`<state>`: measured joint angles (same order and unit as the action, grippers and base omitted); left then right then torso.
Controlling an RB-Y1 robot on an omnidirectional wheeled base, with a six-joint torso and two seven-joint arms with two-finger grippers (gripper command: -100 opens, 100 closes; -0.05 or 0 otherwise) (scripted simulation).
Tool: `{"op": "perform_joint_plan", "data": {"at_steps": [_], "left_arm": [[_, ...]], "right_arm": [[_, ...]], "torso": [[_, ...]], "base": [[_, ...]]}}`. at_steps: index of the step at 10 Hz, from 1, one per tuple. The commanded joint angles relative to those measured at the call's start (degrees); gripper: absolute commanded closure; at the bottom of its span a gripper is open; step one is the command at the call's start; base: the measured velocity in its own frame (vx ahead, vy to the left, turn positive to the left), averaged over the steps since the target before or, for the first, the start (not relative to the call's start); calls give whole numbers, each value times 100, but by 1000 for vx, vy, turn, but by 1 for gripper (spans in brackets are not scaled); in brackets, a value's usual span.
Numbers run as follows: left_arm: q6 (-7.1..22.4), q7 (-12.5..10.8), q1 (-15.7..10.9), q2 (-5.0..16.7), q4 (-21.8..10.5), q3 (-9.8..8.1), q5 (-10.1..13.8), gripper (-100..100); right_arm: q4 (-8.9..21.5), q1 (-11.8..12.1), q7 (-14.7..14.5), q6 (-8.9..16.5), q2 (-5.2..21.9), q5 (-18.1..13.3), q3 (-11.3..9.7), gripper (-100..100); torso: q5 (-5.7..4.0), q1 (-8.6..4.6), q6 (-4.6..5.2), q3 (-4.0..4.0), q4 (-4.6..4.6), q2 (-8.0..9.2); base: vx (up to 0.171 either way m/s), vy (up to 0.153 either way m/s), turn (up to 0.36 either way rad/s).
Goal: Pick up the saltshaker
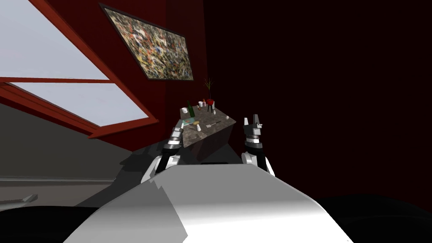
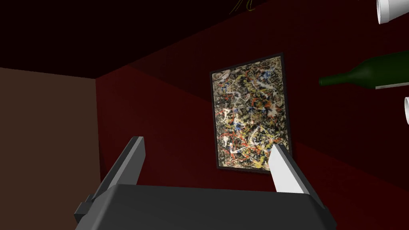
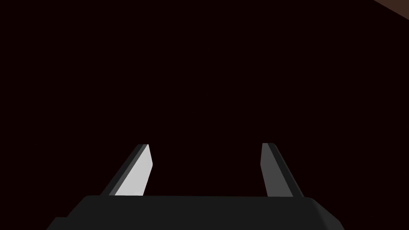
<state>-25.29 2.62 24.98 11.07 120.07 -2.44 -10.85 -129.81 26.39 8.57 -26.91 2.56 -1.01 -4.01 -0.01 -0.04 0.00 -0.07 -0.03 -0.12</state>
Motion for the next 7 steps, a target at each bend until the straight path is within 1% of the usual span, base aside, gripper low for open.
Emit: {"op": "perform_joint_plan", "data": {"at_steps": [1, 4, 7], "left_arm": [[28, 191, -83, 30, -232, 12, -151, -100], [57, 533, -267, 92, -724, 31, -436, -100], [91, 891, -462, 200, -1253, 50, -734, -100]], "right_arm": [[0, 0, 0, 0, 0, 0, 0, 0], [0, 0, 0, 0, 0, 0, 0, 0], [0, 0, 0, 0, 0, 0, 0, 0]], "torso": [[0, 0, 0, 0, 0, 0], [0, 0, 0, -1, 0, -1], [0, -1, 0, -1, 0, -1]], "base": [[29, -11, -56], [30, -13, -51], [32, -14, -61]]}}
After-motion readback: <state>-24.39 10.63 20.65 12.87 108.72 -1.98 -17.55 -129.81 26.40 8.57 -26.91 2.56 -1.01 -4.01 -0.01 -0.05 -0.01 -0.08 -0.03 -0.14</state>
